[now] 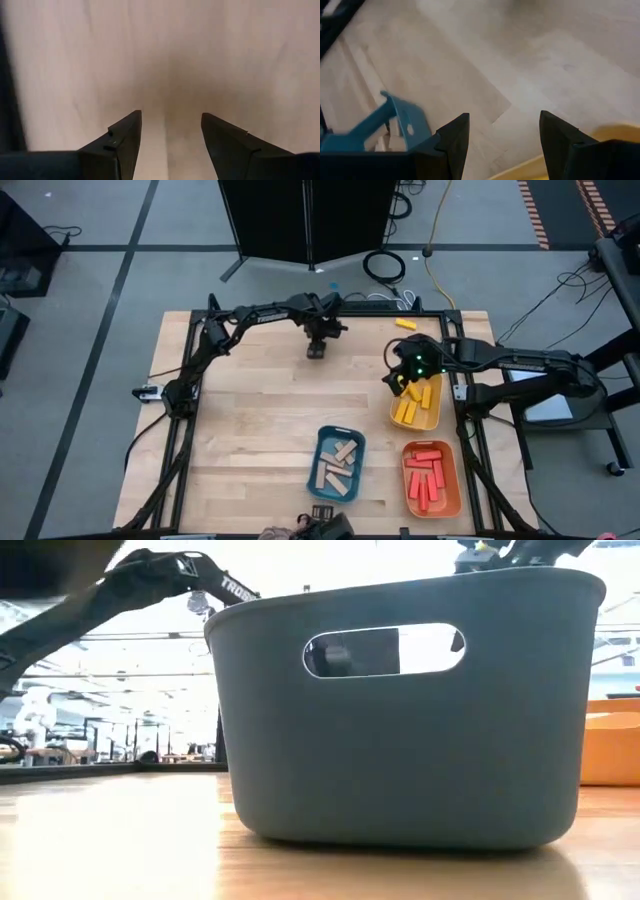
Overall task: Sort blocks
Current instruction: Put the yellow block into the yellow bin
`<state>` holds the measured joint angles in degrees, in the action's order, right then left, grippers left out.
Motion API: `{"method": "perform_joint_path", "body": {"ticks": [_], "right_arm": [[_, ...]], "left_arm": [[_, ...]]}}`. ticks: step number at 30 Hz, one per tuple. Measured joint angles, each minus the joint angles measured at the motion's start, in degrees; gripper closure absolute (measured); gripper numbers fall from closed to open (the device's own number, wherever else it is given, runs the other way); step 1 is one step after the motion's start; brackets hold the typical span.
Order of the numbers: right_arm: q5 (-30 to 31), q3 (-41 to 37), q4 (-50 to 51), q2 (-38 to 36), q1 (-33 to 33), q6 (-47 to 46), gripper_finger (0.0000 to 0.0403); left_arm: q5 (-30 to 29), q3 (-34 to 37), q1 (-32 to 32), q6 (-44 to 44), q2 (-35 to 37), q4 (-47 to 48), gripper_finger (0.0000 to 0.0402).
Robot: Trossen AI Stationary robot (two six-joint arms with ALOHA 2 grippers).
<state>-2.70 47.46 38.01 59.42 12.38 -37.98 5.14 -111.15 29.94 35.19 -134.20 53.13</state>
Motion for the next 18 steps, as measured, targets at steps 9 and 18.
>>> {"method": "perform_joint_path", "body": {"ticks": [9, 18], "right_arm": [[2.7, 0.0, 3.1, 0.5, 20.6, 13.0, 0.0236], [-5.1, 4.7, -4.5, 23.2, 42.0, 41.7, 0.0236]], "left_arm": [[20.6, -10.6, 1.3, -15.0, 2.9, -2.4, 0.0197], [21.3, -13.4, 1.1, -16.9, 7.8, -5.9, 0.0197]]}}
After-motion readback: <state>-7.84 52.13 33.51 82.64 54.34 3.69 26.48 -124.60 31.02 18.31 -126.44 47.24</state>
